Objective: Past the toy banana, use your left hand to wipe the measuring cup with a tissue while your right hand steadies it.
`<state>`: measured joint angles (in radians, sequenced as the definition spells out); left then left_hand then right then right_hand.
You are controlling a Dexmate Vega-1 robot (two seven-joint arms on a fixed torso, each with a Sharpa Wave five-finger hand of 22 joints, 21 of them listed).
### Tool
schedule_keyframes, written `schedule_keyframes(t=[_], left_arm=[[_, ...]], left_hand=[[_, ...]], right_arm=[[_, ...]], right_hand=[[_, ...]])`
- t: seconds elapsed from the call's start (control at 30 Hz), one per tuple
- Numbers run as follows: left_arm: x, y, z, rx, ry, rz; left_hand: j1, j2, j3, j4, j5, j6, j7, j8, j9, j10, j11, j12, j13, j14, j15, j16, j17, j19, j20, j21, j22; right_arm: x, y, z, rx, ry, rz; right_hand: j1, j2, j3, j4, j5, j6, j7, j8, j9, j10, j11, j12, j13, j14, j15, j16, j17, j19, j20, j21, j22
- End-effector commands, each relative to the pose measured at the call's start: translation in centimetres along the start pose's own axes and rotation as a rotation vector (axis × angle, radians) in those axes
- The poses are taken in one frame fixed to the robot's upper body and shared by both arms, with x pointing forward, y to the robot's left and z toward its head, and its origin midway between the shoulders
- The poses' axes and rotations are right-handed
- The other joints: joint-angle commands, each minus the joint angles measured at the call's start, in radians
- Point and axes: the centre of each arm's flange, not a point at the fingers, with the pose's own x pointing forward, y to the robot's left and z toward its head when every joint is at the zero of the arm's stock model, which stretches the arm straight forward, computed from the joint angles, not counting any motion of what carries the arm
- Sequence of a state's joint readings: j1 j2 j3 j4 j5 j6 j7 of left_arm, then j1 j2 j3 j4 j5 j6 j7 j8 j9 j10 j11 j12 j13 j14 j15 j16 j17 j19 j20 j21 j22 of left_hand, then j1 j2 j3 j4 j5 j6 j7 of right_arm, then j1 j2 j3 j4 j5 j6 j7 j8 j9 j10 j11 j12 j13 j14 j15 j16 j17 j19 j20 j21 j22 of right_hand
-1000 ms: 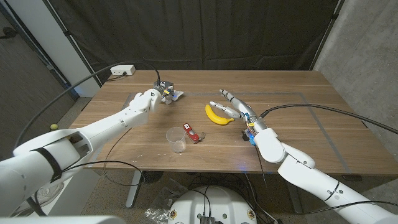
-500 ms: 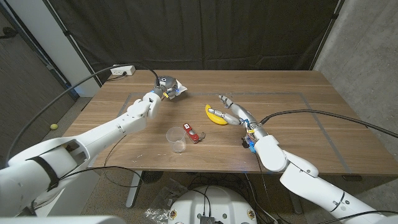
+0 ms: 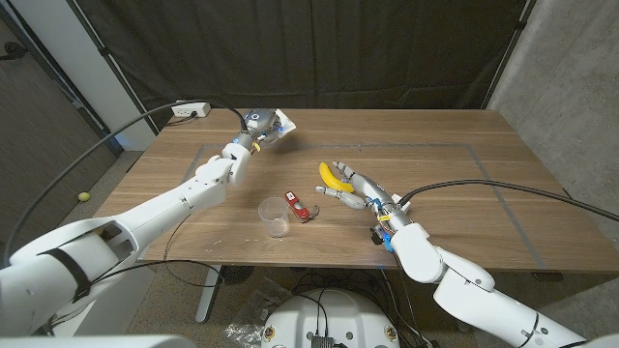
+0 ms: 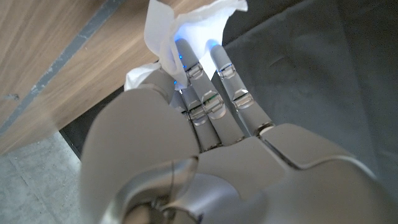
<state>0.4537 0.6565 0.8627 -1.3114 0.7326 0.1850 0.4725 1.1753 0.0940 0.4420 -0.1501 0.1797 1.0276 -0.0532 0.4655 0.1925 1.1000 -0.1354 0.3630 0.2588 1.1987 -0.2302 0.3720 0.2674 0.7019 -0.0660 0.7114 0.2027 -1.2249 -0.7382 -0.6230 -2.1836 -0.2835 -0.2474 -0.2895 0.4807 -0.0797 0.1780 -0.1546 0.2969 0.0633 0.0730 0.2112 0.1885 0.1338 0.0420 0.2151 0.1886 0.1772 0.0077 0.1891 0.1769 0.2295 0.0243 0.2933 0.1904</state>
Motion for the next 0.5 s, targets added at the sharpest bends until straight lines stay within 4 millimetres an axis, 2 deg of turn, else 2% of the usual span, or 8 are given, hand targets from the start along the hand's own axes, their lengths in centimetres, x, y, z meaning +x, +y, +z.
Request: schedule_keyframes(t=[0.03,0.23,0.3,0.5], left_arm=[[0.2,1.8,0.1,-0.160,-0.020,0.114],[0.1,2.3,0.2,-0.268,-0.032,0.157],[0.2,2.5,0.1,-0.311,-0.030,0.159],[0.9,3.1,0.2,-0.399,-0.033,0.161]], left_hand=[[0.006,0.001,0.002,0.002,-0.005,0.018,0.020,0.005,0.006,0.064,-0.058,0.004,0.007,0.010,-0.004,-0.006,0.007,0.004,-0.037,0.010,0.001],[0.009,0.001,0.003,0.002,-0.005,0.022,0.025,0.005,0.006,0.066,-0.058,0.005,0.012,0.014,-0.003,-0.007,0.011,0.003,-0.039,0.015,0.002],[0.010,0.000,0.003,0.002,-0.005,0.023,0.024,0.005,0.006,0.066,-0.058,0.006,0.013,0.015,-0.003,-0.008,0.012,0.003,-0.039,0.017,0.002],[0.010,-0.001,0.003,0.003,-0.005,0.020,0.028,0.002,0.006,0.063,-0.056,0.005,0.018,0.016,-0.002,-0.010,0.015,0.000,-0.039,0.022,0.002]], right_arm=[[-1.0,2.7,0.3,0.083,-0.005,0.021],[-1.4,3.8,0.0,0.135,-0.007,0.003],[-1.6,4.1,-0.2,0.152,-0.004,-0.005],[-2.1,5.2,-0.9,0.245,-0.004,-0.018]], right_hand=[[0.005,-0.020,-0.008,-0.001,0.006,0.028,-0.003,0.013,0.005,0.011,0.001,0.007,0.002,0.003,0.014,-0.002,0.001,0.000,0.031,-0.001,0.002],[0.011,-0.019,-0.008,0.000,0.009,0.035,-0.002,0.015,0.006,0.014,0.003,0.008,0.003,-0.001,0.009,-0.004,0.001,0.003,0.029,-0.001,0.002],[0.018,-0.017,-0.007,0.000,0.011,0.035,-0.002,0.014,0.006,0.015,0.005,0.008,0.003,-0.003,0.006,-0.005,0.001,0.004,0.014,-0.002,0.002],[0.027,-0.013,-0.005,-0.001,0.014,0.036,0.000,0.013,0.007,0.018,0.008,0.008,0.003,-0.003,0.005,-0.005,0.001,0.006,0.002,-0.003,0.003]])
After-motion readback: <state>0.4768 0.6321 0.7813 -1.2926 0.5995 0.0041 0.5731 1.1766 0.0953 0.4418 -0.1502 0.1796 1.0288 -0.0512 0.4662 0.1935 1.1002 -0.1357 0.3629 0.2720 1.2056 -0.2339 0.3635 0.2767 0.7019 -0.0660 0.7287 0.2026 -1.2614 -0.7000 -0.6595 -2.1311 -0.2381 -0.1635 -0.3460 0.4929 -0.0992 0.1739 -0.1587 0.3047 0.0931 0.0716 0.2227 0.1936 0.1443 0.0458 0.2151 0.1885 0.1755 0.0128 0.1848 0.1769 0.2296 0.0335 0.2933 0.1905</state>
